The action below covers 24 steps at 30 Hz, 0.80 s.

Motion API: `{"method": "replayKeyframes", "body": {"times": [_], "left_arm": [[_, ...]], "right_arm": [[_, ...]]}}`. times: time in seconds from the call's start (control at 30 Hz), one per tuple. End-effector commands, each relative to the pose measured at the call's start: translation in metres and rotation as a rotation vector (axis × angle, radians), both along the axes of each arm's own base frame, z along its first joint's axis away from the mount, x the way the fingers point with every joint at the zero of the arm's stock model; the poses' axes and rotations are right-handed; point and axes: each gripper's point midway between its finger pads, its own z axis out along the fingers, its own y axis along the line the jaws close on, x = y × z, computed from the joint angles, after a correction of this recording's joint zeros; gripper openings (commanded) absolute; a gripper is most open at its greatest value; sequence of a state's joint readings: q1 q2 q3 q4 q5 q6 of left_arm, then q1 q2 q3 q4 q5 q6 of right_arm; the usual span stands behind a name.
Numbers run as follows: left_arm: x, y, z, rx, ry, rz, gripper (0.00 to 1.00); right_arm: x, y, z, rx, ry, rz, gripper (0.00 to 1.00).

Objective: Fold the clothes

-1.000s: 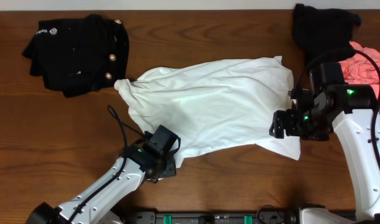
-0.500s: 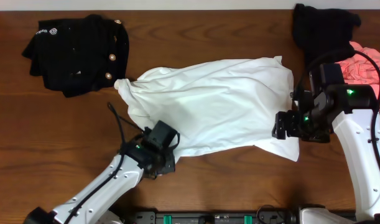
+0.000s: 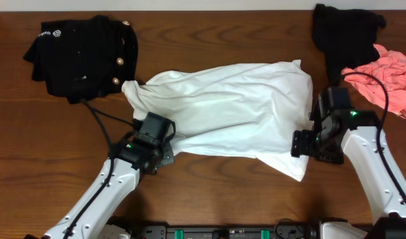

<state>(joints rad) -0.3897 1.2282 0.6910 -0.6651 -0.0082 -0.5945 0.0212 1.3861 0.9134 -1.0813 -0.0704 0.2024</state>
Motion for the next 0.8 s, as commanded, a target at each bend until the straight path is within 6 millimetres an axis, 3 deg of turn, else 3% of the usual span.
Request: {"method": "replayKeyframes", "body": {"times": [0.0,0.4,0.77], "left_arm": [[0.011,0.011,0.006,0.021,-0.036,0.034,0.06],[0.022,0.011,0.009,0.007,-0.078,0.045,0.06],[0.022,0.011,0.009,0.007,-0.078,0.045,0.06]], "right_arm": [[-0.008,0.003,-0.013,0.012,0.017,-0.017,0.83],[-0.039,0.022,-0.055,0.041,0.08,-0.082,0.8],[-0.04,0.027,-0.063,0.038,0.073,-0.131,0.72]]}}
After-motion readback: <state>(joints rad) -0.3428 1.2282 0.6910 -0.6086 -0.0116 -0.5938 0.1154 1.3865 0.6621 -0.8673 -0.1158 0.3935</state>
